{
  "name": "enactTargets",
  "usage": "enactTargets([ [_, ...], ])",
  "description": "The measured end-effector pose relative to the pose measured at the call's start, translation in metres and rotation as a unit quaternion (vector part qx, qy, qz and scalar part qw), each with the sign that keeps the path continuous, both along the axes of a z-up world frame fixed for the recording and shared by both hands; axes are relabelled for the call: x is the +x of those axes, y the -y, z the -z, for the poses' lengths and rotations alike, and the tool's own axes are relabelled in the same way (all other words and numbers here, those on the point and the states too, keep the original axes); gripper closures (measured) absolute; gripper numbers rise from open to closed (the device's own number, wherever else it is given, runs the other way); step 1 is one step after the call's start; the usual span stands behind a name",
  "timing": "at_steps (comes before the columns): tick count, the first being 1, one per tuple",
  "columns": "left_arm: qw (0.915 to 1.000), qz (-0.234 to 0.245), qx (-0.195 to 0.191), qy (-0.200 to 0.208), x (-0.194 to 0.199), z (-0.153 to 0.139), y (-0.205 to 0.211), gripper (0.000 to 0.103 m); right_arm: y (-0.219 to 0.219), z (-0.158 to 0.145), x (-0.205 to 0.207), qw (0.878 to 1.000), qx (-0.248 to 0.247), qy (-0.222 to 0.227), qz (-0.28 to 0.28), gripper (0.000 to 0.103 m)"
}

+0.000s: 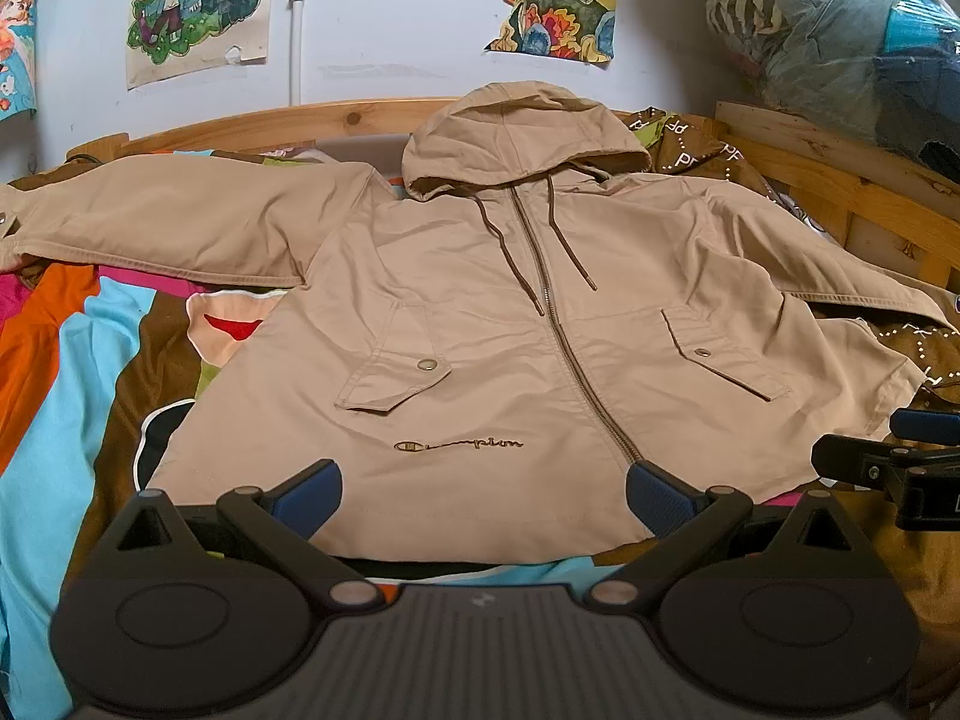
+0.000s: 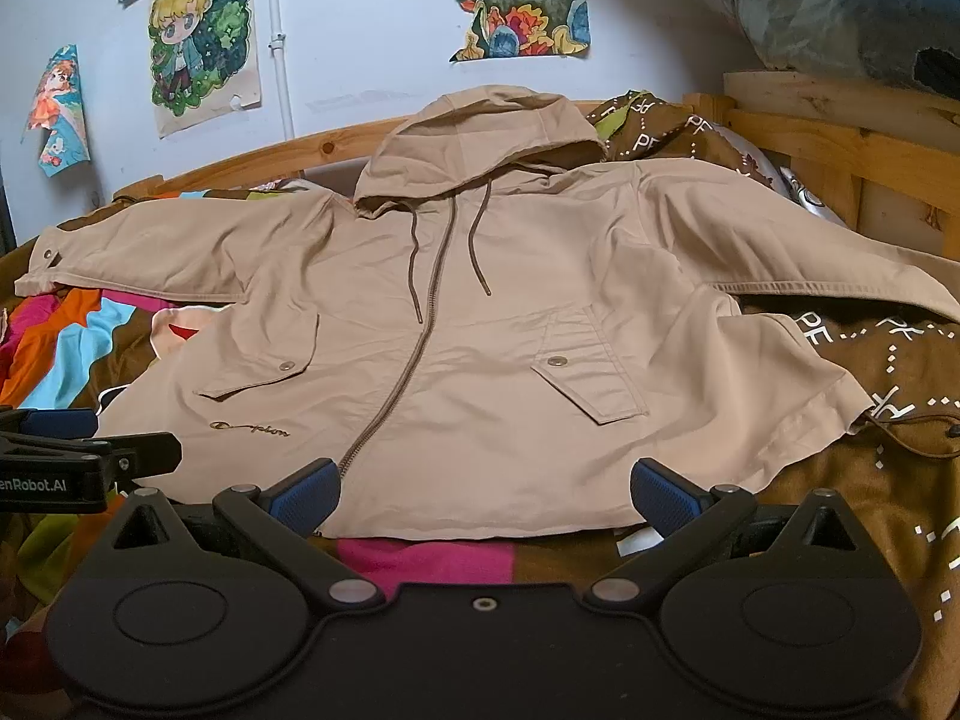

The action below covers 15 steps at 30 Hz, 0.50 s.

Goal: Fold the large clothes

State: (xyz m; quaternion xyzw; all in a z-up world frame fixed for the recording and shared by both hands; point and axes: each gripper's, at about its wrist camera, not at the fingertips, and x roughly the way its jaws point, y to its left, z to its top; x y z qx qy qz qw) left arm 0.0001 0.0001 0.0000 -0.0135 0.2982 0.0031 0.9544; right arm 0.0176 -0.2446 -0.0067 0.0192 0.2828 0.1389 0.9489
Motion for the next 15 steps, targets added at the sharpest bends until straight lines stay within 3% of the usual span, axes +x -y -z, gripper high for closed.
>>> enactTargets([
  [15, 1.0, 0.0, 0.0, -0.001, 0.0, 0.0, -0.0001, 0.001, 0.0002, 0.0004, 0.0011, 1.0, 0.001, -0.002, 0.0, 0.001],
])
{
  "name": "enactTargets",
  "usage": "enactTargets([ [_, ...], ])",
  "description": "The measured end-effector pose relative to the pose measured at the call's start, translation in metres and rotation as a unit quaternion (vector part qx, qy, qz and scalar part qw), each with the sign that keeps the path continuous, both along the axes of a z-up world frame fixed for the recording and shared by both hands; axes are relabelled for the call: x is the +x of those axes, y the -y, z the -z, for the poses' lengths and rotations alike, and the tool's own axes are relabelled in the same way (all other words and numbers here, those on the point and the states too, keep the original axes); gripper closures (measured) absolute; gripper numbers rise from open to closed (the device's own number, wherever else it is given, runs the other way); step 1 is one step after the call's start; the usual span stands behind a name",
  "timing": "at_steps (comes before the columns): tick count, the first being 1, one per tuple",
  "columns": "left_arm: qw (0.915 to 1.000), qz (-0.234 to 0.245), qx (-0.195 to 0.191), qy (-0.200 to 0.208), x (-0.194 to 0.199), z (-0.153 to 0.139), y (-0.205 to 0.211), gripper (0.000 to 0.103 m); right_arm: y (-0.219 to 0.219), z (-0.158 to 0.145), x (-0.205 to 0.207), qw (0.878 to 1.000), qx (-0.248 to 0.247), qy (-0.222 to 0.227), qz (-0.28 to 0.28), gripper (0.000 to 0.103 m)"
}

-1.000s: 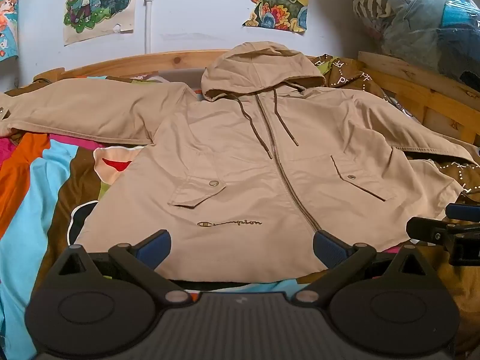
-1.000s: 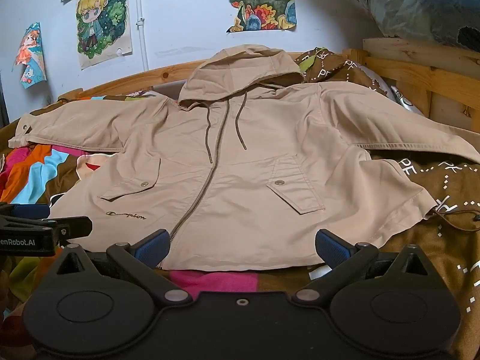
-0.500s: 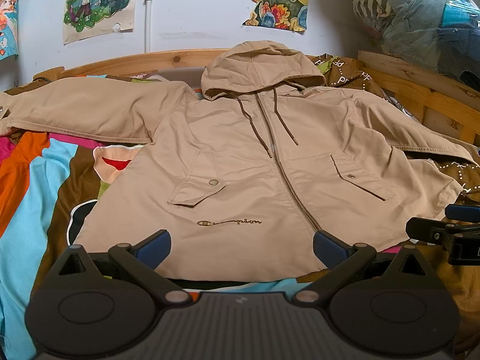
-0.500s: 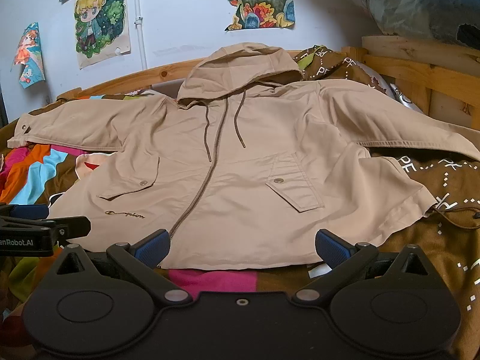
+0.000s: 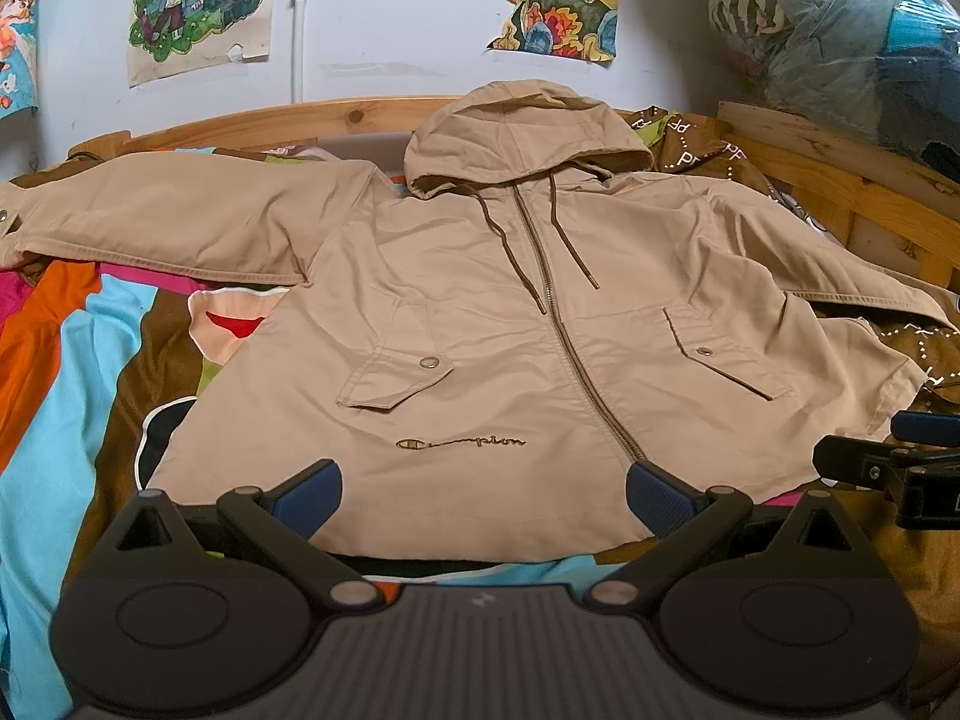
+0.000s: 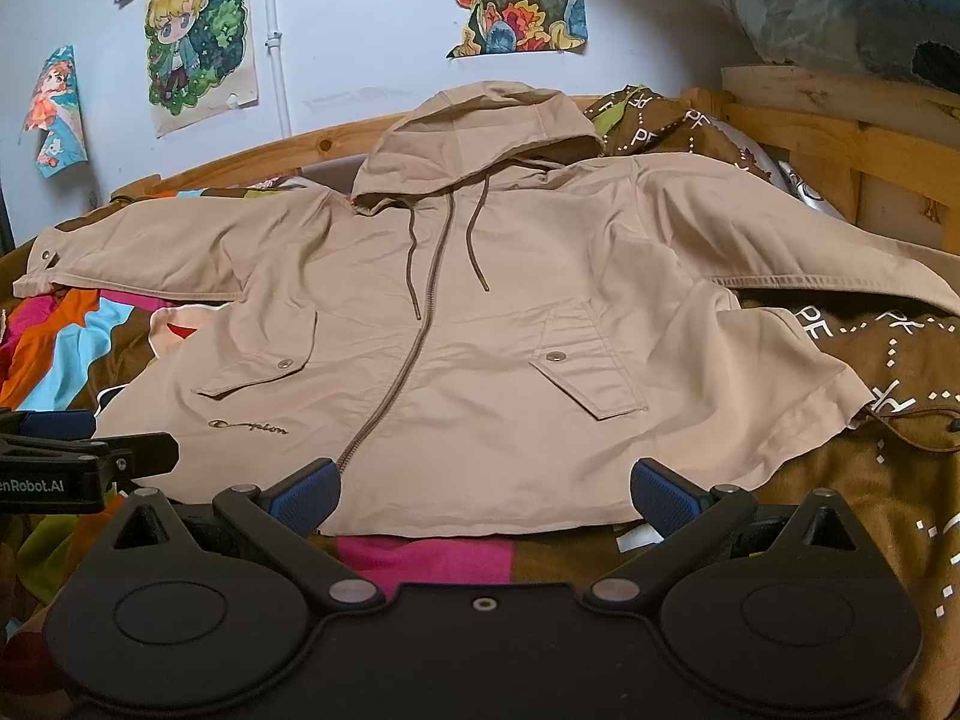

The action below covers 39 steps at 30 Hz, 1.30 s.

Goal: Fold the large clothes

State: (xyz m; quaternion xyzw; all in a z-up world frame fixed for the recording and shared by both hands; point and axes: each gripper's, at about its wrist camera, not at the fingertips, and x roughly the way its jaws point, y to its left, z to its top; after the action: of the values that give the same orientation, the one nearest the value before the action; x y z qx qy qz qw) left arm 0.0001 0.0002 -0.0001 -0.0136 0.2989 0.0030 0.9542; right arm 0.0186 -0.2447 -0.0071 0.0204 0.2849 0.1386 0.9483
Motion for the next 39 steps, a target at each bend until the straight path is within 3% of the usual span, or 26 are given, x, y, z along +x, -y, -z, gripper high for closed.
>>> enactTargets([
  [39, 1.0, 0.0, -0.001, -0.004, 0.0, 0.009, 0.0023, 0.001, -0.0001, 0.001, 0.0012, 1.0, 0.001, -0.004, 0.0, 0.001],
])
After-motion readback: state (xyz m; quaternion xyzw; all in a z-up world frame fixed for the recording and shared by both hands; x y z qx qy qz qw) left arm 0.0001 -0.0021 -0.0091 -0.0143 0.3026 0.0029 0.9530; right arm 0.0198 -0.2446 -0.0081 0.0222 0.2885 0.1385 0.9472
